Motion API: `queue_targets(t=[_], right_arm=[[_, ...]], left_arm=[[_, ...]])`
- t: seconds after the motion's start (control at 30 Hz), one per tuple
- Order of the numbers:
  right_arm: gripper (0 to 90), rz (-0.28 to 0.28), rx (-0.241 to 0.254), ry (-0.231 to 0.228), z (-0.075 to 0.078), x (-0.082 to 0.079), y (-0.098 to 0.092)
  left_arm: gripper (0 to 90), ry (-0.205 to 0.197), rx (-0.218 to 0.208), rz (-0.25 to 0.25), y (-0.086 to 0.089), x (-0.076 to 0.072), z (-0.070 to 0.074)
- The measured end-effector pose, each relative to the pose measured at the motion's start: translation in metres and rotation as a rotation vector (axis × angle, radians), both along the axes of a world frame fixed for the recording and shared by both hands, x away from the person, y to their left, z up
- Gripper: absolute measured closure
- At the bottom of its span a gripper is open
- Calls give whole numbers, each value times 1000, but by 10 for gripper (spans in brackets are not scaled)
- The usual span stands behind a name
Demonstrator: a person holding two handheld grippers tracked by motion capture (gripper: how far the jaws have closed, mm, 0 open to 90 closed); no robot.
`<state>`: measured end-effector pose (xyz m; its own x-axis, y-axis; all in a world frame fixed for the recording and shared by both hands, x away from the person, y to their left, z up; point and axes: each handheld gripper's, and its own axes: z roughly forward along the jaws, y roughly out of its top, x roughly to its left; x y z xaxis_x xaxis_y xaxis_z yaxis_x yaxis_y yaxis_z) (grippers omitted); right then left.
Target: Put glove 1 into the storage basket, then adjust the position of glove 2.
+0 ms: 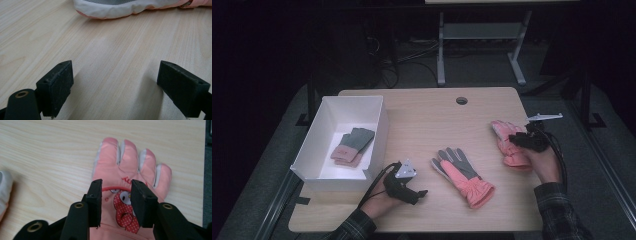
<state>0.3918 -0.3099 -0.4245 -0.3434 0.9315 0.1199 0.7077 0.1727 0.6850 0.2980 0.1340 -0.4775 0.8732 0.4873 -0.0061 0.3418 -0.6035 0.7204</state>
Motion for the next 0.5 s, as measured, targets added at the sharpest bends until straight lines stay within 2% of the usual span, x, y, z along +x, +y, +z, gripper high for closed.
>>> queue_targets(t=[0.23, 0.33, 0.5], right_arm=[[528, 22, 19, 39, -9, 2, -1], [496, 21, 14, 87, -15, 4, 0], [515, 17, 12, 132, -24, 6, 1]], left_arm=[[128, 0, 0, 0, 0, 0, 0], [128, 0, 0, 0, 0, 0, 0], [128, 0, 0, 0, 0, 0, 0]])
